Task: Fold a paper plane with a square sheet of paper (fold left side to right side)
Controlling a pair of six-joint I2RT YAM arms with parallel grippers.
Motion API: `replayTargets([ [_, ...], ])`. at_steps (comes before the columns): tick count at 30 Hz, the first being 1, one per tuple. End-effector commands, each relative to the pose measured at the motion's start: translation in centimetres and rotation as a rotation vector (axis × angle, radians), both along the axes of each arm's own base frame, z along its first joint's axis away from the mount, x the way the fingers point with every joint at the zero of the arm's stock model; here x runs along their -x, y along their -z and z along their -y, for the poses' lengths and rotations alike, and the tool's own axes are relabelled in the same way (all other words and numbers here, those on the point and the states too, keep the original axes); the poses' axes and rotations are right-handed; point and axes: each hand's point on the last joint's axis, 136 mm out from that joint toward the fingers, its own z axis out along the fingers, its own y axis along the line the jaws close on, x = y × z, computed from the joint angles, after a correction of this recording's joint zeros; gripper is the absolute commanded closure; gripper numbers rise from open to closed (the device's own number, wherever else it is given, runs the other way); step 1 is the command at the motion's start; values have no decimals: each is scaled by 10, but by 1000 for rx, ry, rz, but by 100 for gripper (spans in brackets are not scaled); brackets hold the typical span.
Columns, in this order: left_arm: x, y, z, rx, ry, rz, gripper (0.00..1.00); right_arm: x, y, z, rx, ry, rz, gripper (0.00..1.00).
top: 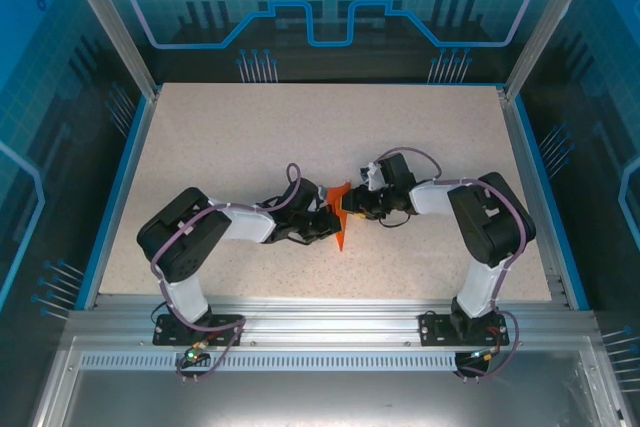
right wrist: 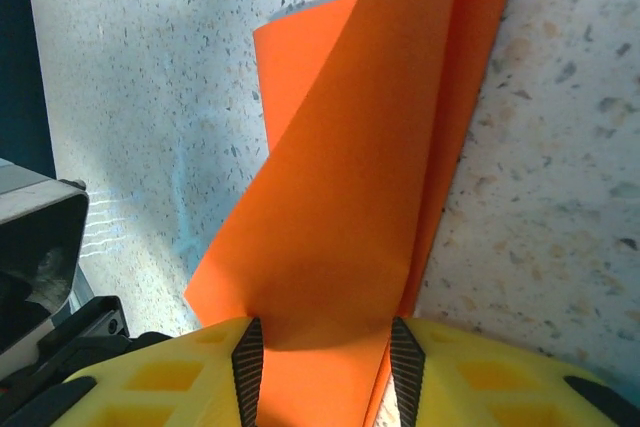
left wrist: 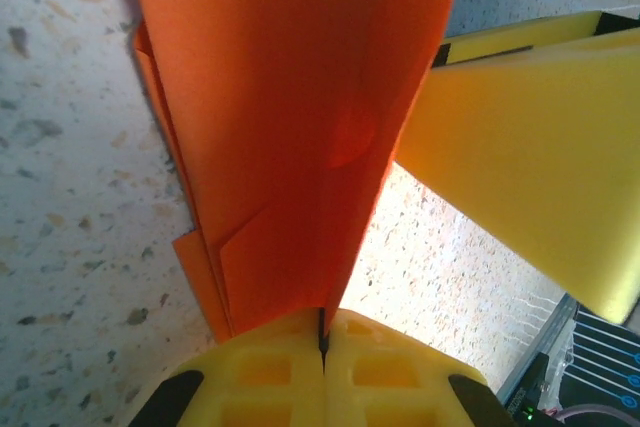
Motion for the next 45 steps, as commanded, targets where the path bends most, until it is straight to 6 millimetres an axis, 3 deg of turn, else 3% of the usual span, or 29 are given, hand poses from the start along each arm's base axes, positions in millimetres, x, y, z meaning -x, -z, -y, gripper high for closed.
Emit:
replayTargets([
  [1, 1, 8, -4, 7, -14, -29, 99, 8, 14, 1, 54, -12, -49, 59],
  [6, 2, 11, -6, -1, -16, -35, 95, 11, 22, 3, 77, -9, -81, 59],
  [12, 1, -1, -6, 12, -5, -2, 87, 17, 30, 5, 97, -16, -105, 59],
  [14, 1, -7, -6, 18, 1, 11, 85, 8, 23, 0, 89, -17, -83, 59],
  [23, -2, -30, -13, 46, -5, 53, 68, 9, 24, -2, 92, -26, -88, 60],
  [29, -16, -39, -25, 47, -44, 61, 57, 9, 24, -2, 91, -30, -86, 60],
  [33, -30, -40, -32, 44, -61, 62, 58, 9, 23, -2, 92, -29, -83, 60],
  [45, -58, -32, -21, 37, -40, 51, 68, 10, 22, -2, 96, -36, -84, 60],
])
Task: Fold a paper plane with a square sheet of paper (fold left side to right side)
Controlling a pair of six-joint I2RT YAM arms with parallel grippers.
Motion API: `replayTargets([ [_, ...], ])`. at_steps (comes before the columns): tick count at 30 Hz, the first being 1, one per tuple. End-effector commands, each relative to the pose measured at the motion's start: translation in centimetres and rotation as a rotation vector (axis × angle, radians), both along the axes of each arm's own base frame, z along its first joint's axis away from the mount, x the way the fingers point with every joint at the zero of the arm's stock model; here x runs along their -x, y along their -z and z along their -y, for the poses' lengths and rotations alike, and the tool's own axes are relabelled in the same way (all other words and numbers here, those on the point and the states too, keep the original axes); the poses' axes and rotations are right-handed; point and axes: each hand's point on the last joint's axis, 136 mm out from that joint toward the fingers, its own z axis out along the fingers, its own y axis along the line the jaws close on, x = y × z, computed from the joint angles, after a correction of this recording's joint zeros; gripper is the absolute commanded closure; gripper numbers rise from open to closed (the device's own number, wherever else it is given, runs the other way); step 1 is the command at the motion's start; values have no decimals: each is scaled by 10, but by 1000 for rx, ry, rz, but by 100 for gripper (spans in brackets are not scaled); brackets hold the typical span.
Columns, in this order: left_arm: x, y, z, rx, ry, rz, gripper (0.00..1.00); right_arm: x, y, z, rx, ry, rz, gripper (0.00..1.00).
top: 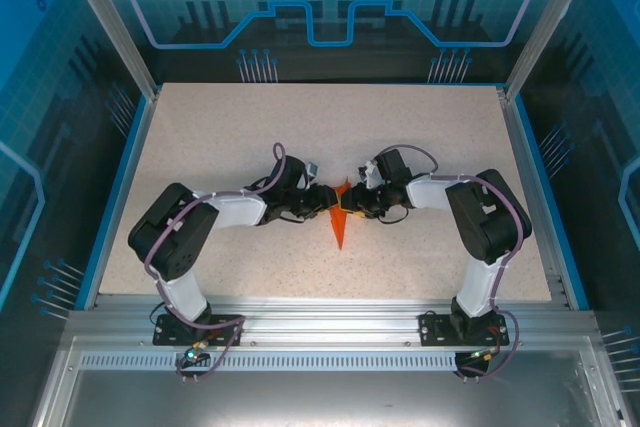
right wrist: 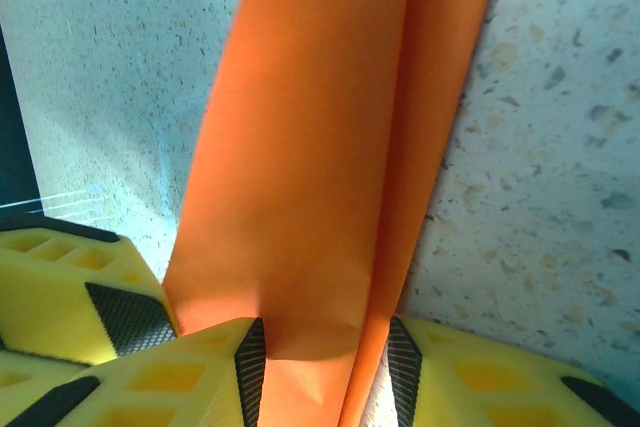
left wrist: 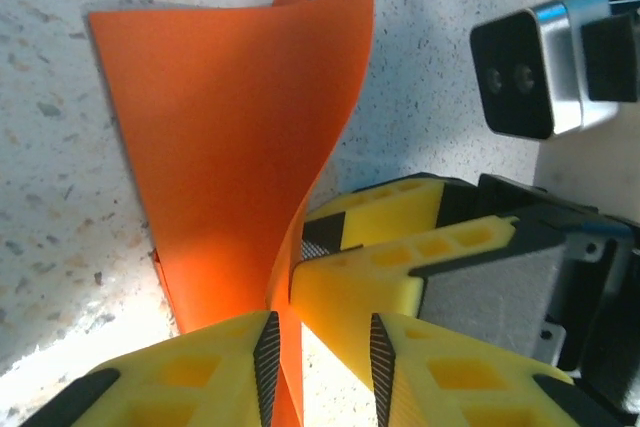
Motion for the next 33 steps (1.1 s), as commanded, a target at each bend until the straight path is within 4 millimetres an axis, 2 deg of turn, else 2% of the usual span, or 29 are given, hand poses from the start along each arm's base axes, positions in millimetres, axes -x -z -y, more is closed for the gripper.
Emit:
replayTargets([
  [1, -6, 5, -1, -20, 24, -13, 70, 11, 19, -1, 54, -30, -35, 60],
  [6, -8, 15, -7, -66, 16, -27, 76, 11, 18, -2, 52, -32, -34, 60],
  [9, -8, 19, -10, -84, 11, -37, 77, 12, 19, -1, 57, -31, -37, 60],
  [27, -6, 1, -19, -77, -1, 0, 65, 12, 22, 1, 70, -33, -43, 60],
  [33, -8, 8, -15, -75, 7, -13, 65, 12, 22, 0, 69, -35, -41, 60],
])
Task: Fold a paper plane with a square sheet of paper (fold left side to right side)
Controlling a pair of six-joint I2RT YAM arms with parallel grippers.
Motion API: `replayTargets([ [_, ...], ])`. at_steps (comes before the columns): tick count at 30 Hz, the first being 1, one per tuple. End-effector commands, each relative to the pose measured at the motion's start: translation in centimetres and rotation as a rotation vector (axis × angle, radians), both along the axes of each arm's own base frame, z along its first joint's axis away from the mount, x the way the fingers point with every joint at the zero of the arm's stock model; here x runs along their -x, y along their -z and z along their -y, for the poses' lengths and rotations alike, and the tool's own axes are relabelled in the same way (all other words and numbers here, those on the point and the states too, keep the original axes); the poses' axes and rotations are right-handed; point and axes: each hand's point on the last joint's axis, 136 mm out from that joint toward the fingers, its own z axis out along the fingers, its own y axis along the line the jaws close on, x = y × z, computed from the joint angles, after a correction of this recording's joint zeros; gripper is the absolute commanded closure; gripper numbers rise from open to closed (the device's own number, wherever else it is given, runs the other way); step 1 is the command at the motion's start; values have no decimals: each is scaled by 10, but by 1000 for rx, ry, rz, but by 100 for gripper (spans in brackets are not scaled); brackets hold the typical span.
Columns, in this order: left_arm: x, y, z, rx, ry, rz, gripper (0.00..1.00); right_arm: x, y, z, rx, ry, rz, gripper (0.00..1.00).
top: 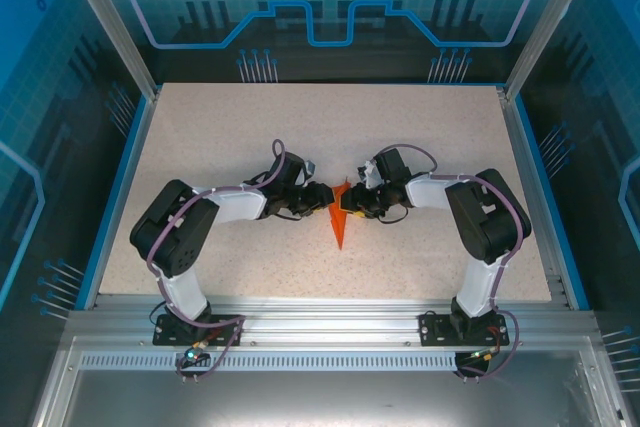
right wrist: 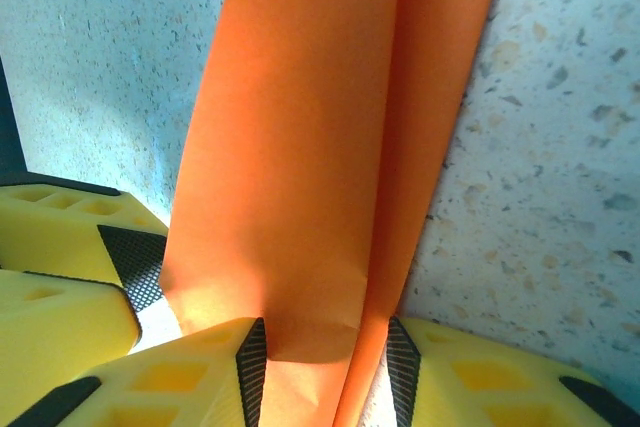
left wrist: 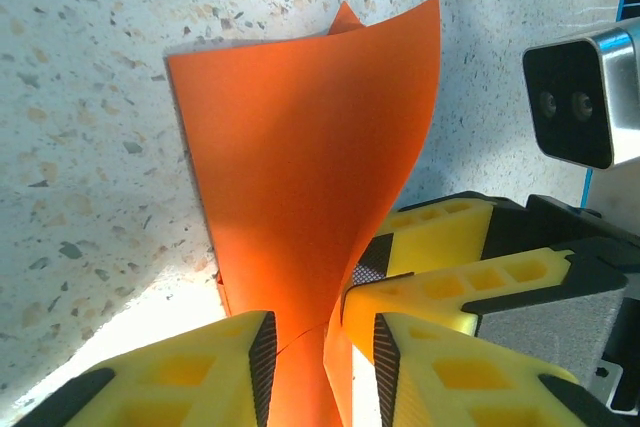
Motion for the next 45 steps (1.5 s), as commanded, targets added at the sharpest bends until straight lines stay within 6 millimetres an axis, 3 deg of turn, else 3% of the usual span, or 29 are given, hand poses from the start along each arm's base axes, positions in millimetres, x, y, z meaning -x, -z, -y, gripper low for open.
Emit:
replayTargets([
  [1, -3, 1, -1, -2, 6, -2, 66, 12, 21, 0, 57, -26, -41, 60],
  [8, -9, 5, 6, 15, 20, -11, 70, 13, 23, 1, 57, -25, -47, 60],
  [16, -11, 13, 2, -23, 13, -15, 89, 14, 25, 2, 66, -28, -53, 60],
  [35, -10, 41, -5, -97, 5, -63, 94, 14, 24, 2, 69, -35, -52, 60],
  [38, -10, 46, -5, -98, 4, -75, 94, 13, 17, -1, 50, -40, -39, 60],
  [45, -8, 51, -7, -112, 3, -89, 94, 13, -23, 1, -6, -44, 29, 63],
])
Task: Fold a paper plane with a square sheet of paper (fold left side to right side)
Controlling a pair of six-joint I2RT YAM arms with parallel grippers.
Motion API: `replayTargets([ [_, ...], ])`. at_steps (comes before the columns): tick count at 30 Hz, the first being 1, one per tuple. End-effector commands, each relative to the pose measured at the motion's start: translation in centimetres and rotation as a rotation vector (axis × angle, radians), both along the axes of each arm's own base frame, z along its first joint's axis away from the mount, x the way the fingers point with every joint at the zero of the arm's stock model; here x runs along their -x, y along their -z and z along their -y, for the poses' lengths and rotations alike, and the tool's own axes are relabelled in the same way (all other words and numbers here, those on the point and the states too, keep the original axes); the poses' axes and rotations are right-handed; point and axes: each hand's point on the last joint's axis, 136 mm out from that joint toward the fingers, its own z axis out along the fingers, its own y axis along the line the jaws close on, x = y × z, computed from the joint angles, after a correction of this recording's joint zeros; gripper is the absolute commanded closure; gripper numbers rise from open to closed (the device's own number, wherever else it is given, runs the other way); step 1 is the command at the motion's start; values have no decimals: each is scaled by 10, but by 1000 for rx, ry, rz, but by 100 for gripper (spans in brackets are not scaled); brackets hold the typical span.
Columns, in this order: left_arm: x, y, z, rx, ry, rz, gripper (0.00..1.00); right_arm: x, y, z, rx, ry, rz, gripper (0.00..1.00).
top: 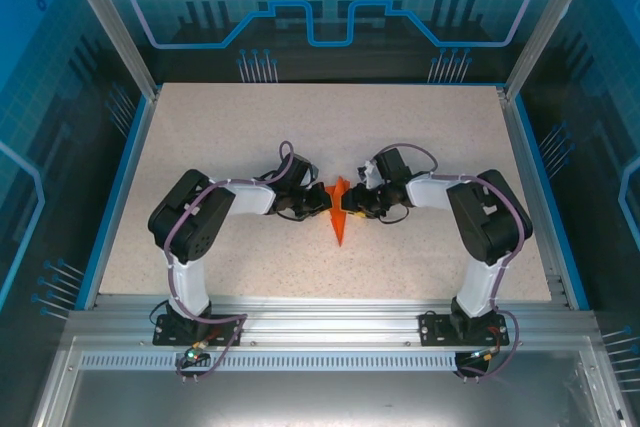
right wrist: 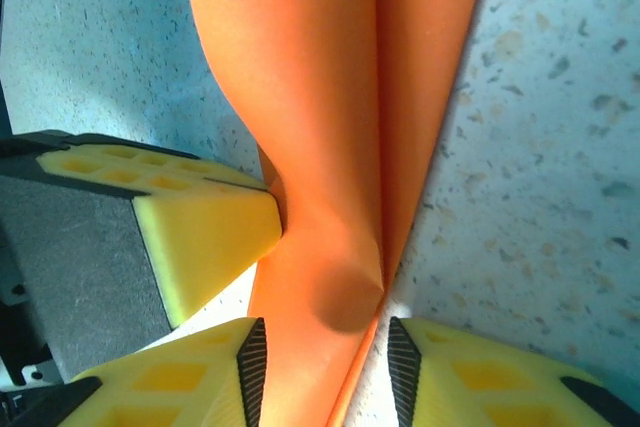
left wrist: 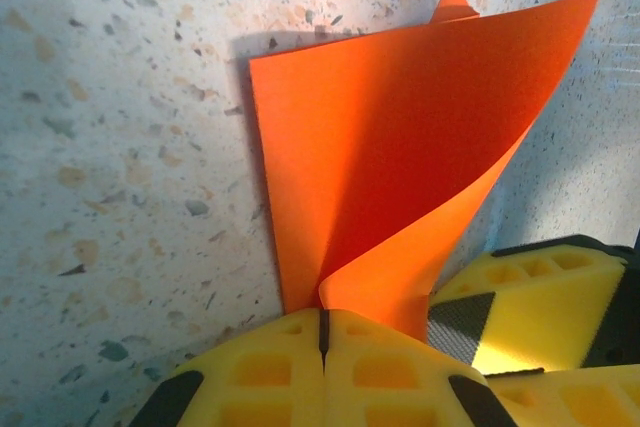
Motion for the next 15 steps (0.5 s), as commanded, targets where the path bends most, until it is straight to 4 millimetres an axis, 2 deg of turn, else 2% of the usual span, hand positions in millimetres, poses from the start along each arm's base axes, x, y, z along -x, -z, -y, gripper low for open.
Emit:
replayTargets([
  [1, 0, 16, -9, -54, -8, -28, 94, 12, -21, -1, -23, -32, 19, 64],
  [4, 0, 17, -9, -55, -9, -32, 95, 20, -31, -8, -62, -40, 17, 66],
  [6, 1, 18, -10, -55, -10, -33, 95, 33, -28, -10, -85, -42, -10, 67],
  [15, 1, 18, -9, -57, -8, -36, 96, 55, -34, -37, -149, -88, -35, 67],
])
